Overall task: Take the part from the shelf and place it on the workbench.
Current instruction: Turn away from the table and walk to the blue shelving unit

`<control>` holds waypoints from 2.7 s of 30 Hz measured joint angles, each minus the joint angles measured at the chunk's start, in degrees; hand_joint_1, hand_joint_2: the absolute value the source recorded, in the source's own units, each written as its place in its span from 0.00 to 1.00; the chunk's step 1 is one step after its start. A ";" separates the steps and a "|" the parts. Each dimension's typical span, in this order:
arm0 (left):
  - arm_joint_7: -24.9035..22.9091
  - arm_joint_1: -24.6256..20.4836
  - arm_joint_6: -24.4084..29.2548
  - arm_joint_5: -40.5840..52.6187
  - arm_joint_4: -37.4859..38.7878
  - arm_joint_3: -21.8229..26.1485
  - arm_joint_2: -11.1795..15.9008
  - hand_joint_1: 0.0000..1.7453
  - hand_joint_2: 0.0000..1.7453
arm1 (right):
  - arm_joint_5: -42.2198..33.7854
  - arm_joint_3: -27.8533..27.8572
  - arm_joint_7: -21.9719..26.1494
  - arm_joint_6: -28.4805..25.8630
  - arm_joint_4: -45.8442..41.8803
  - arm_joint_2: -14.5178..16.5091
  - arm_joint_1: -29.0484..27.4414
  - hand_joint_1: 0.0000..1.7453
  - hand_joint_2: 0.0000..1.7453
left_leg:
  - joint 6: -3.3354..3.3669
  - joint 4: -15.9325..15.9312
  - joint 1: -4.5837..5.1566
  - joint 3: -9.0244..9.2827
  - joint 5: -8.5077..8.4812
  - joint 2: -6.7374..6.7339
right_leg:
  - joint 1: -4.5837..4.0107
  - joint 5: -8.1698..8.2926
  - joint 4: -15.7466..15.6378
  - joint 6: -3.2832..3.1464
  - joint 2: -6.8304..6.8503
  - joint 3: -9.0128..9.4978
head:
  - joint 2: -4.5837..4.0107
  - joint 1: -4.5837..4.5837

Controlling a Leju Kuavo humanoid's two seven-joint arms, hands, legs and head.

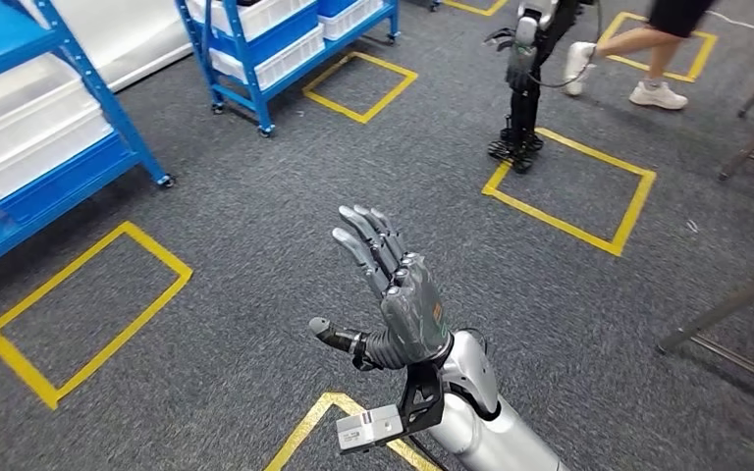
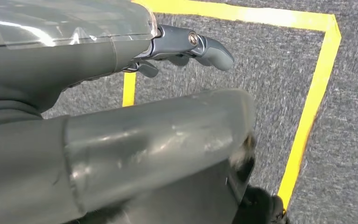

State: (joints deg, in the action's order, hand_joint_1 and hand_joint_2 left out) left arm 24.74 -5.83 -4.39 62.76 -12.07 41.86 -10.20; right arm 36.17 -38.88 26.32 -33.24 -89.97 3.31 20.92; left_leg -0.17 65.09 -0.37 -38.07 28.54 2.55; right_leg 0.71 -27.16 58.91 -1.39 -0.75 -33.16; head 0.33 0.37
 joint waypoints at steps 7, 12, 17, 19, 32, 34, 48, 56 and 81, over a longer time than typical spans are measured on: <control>-0.02 0.26 0.00 -0.02 0.00 0.00 -0.01 0.00 0.00 | 0.00 -0.01 0.00 0.00 0.00 0.04 -0.13 0.00 1.00 | 0.03 -0.96 0.07 0.83 -1.98 -4.59 | -0.61 -0.87 0.03 -0.03 5.30 0.68 | 0.00 0.00; -0.02 0.30 0.00 -0.07 0.00 0.01 0.06 0.00 0.00 | 0.00 -0.04 0.00 -0.01 -0.01 0.10 -0.02 0.00 1.00 | 1.60 -6.88 0.82 3.63 -3.30 -4.81 | -0.85 -1.57 -0.02 1.30 7.40 1.40 | 0.00 0.00; -0.02 0.15 0.00 -0.08 0.00 0.00 0.06 0.00 0.00 | 0.01 -0.08 -0.01 -0.05 0.01 -0.02 -0.20 0.00 1.00 | 2.68 -7.72 0.26 4.06 -3.92 -1.76 | -0.39 -8.05 12.74 2.24 1.10 -4.84 | 0.00 -0.04; -0.03 0.22 0.00 -0.07 0.00 0.00 0.05 0.00 0.00 | 0.02 -0.09 -0.02 -0.04 0.03 -0.15 -0.38 0.00 1.00 | 2.69 -7.57 0.26 4.08 -3.86 -0.21 | -0.33 -8.00 16.29 2.33 0.79 -7.22 | 0.00 -0.04; 0.00 0.24 0.00 -0.20 0.00 0.00 0.05 0.00 0.00 | 0.10 -0.24 -0.01 0.02 0.05 -0.03 -0.08 0.00 1.00 | -0.48 4.90 -0.14 -2.48 2.27 -1.15 | 0.16 0.25 -0.45 -0.04 0.74 0.07 | 0.00 0.22; 0.03 0.29 0.00 -0.26 0.00 0.01 0.05 0.00 0.00 | 0.10 -0.24 0.00 0.02 0.11 -0.03 -0.16 0.00 1.00 | -0.78 9.52 -0.35 -4.86 3.43 -2.03 | 0.01 0.02 -0.39 -0.11 2.56 0.10 | 0.00 0.22; 0.63 1.08 0.20 -1.61 0.00 0.35 0.17 0.00 0.00 | -0.25 -0.57 0.04 0.28 3.21 0.48 1.06 0.00 1.00 | 2.45 -7.44 0.11 4.03 -3.74 -1.37 | 0.02 -7.84 13.59 2.66 1.09 -5.61 | 0.00 0.16; 0.68 1.28 0.37 -1.62 0.00 0.72 0.56 0.00 0.00 | -1.04 -0.54 0.36 0.33 6.67 0.65 1.29 0.00 1.00 | 1.17 -6.53 -0.09 3.46 -3.36 4.51 | 0.09 0.11 0.86 1.71 -3.74 -1.15 | 0.00 0.16; -2.14 2.29 3.59 1.72 0.00 1.74 1.64 0.00 1.00 | -11.90 21.64 -7.12 6.25 59.49 1.78 1.74 0.00 1.00 | 2.62 -7.58 -0.13 4.40 -3.58 -1.13 | 0.05 -5.99 13.89 2.71 0.99 -6.43 | 0.00 0.28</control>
State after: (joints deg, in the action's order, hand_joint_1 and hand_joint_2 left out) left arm 22.61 -3.53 -0.80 64.48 -12.07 43.59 -8.56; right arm 24.27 -17.25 19.19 -27.00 -30.48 5.09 22.66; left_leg 2.45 57.51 -0.50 -33.67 24.97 1.42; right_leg 0.76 -33.15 72.80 1.32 0.24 -39.59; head 0.33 0.65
